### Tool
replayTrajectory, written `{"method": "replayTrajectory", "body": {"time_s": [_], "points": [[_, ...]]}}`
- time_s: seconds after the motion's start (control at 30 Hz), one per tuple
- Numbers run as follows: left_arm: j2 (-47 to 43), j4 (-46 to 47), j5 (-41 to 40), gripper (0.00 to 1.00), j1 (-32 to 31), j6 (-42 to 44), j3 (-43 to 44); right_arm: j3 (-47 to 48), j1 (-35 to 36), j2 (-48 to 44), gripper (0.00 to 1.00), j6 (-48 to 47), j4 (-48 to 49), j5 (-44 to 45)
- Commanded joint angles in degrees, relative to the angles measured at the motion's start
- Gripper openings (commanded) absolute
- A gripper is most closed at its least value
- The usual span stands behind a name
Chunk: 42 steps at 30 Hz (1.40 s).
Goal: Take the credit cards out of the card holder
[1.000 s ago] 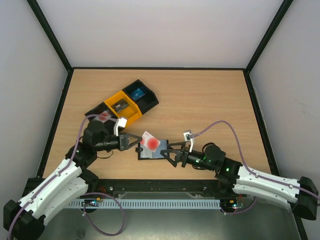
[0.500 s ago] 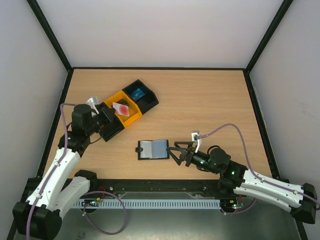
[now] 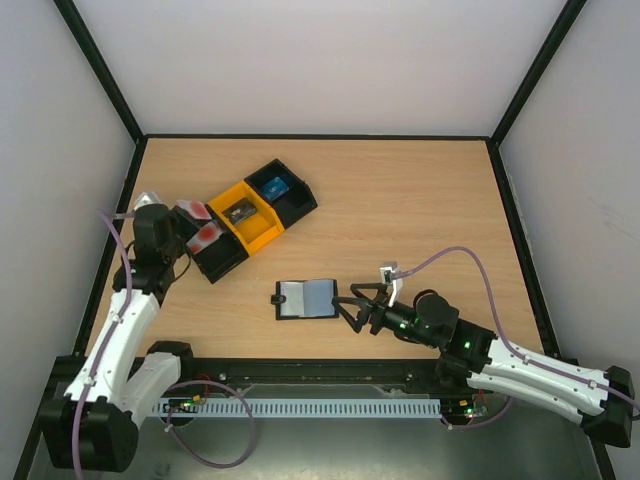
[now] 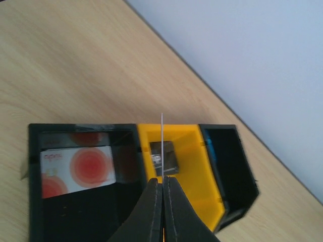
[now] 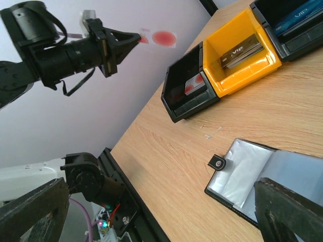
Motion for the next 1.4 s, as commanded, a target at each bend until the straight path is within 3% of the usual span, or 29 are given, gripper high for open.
{"method": "replayTrajectory", "body": {"time_s": [0.0,0.53,1.37], "points": [[3.18,3.37,-2.54,0.03,1.58,-1.88,-3.58,2.53,0.03,-0.55,0.98,-3.09,-3.39,1.15],[16.26,16.46,-0.78,0.03,3.18,-4.27,-9.75,3.82,0.04,-1.16,0.97,-4.47,-5.47,2.12],[22.2,23.94,-4.8,0.03,3.19,-1.6,-11.44,4.44,0.0,-0.27,0.98,-3.58,-5.99,2.62]]}}
